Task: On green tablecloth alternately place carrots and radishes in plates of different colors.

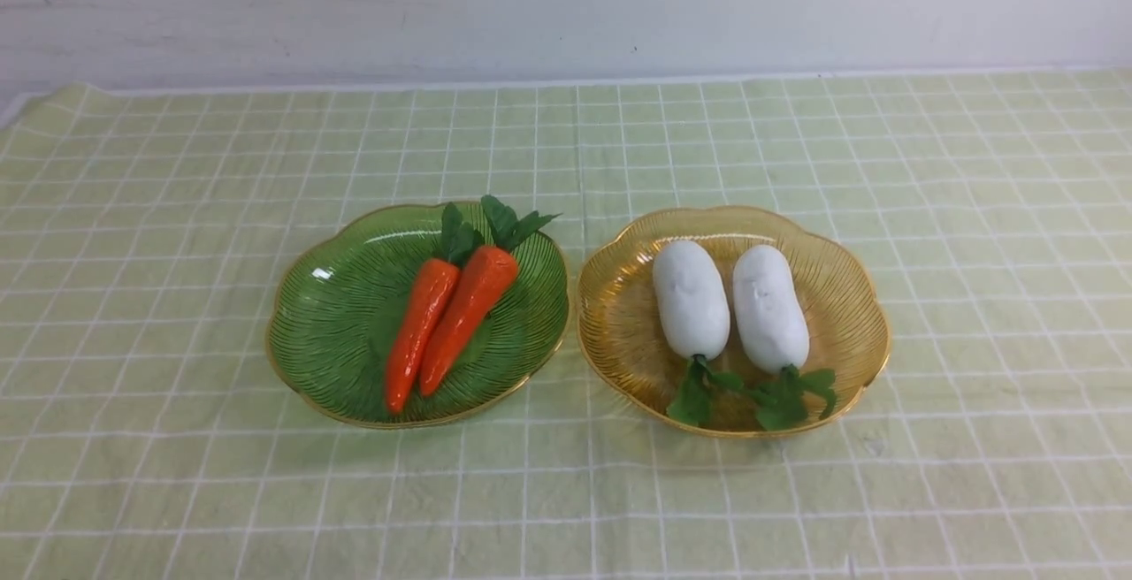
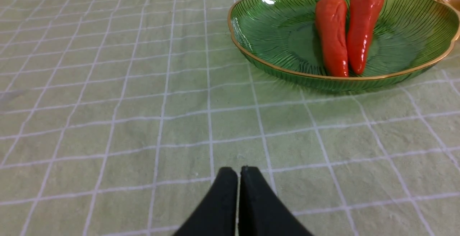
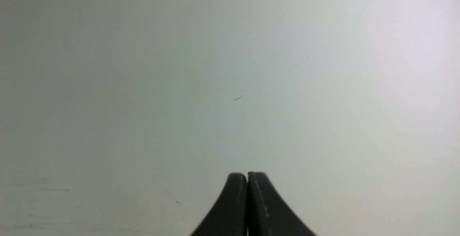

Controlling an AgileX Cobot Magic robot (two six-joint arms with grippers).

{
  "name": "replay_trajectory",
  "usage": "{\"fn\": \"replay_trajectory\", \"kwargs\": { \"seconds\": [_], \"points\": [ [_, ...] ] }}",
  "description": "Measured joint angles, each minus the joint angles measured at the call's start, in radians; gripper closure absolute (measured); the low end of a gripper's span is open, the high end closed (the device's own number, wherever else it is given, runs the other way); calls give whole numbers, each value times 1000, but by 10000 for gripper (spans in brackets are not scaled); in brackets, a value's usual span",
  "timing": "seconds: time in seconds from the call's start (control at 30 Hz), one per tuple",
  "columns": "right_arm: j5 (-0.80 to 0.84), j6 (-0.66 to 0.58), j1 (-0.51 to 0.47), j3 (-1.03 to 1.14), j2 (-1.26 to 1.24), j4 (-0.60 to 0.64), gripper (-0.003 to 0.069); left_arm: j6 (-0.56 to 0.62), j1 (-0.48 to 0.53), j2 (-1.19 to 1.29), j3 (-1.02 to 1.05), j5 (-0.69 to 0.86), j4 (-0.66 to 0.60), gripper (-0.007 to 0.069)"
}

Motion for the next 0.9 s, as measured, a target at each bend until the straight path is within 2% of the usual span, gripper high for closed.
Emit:
{"fn": "replay_trajectory", "kwargs": {
  "seconds": [0.77,0.9],
  "points": [
    [0,-5,0,0,0,-2,673,0,1,0,0,0,0,632],
    [13,-57,0,0,0,-57,673,0,1,0,0,0,0,632]
  ]
}}
